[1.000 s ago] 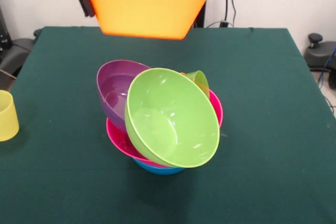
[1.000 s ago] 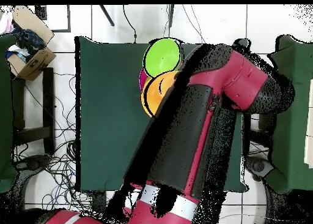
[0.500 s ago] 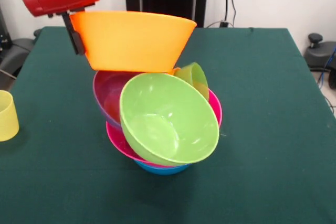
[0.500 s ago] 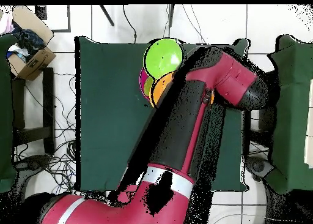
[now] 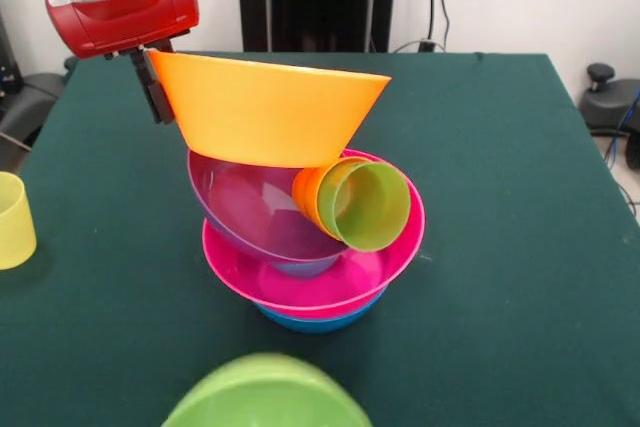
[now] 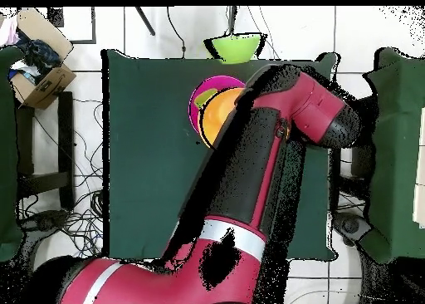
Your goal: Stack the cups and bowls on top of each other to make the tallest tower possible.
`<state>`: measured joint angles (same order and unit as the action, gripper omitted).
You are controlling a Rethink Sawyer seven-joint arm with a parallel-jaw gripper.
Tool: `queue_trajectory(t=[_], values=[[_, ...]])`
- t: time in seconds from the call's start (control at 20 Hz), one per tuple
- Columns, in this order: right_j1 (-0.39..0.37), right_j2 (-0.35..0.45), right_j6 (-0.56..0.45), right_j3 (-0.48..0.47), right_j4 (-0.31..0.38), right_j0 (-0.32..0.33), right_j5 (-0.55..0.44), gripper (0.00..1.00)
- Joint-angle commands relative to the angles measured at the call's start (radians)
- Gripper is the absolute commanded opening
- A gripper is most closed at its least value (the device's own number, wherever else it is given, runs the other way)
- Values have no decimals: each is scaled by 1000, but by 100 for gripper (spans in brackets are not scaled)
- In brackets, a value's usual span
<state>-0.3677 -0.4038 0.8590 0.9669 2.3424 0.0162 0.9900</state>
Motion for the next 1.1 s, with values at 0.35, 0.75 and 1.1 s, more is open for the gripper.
queue_trajectory(t=[0.35,0.75,1.1], values=[[-22,158,-156,53,-48,6,72,0],[-32,169,-153,54,-60,11,83,0],[-50,182,-151,69,-71,12,103,0]])
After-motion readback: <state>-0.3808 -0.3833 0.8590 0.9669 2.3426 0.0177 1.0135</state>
